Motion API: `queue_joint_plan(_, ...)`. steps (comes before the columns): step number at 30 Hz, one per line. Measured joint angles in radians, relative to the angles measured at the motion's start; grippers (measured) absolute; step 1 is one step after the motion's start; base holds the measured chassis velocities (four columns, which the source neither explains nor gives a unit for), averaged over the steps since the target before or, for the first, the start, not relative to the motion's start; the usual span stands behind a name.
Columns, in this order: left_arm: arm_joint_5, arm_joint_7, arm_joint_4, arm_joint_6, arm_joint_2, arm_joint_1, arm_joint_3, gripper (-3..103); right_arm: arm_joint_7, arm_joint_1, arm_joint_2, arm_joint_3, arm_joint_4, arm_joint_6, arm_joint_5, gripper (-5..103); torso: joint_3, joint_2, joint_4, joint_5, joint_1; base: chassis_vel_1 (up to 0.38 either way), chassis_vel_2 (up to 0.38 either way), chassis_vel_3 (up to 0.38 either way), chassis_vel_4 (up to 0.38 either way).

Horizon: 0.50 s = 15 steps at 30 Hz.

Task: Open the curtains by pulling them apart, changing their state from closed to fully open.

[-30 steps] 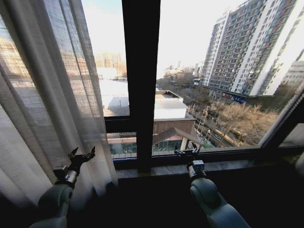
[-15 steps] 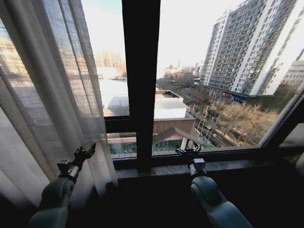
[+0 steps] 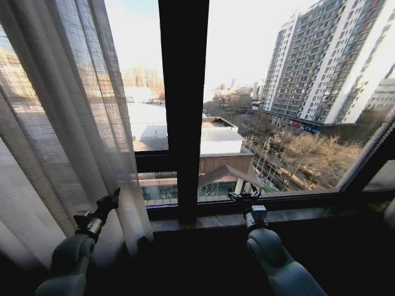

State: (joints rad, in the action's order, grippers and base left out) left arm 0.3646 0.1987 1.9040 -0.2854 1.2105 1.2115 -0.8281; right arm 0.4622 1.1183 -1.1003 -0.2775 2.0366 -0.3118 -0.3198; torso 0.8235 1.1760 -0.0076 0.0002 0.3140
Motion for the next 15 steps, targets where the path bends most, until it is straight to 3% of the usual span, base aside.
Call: queue_joint_plan(15,0.016,-0.061,0.113,-0.030,0.027,0.091,-0.048,0,-0.055,0.060,-0.004,0.035,0.060,0.003,0.089,100,0.000,0.000,-0.0002,0.0002,0.000,0.000,0.000,0.000,0.000)
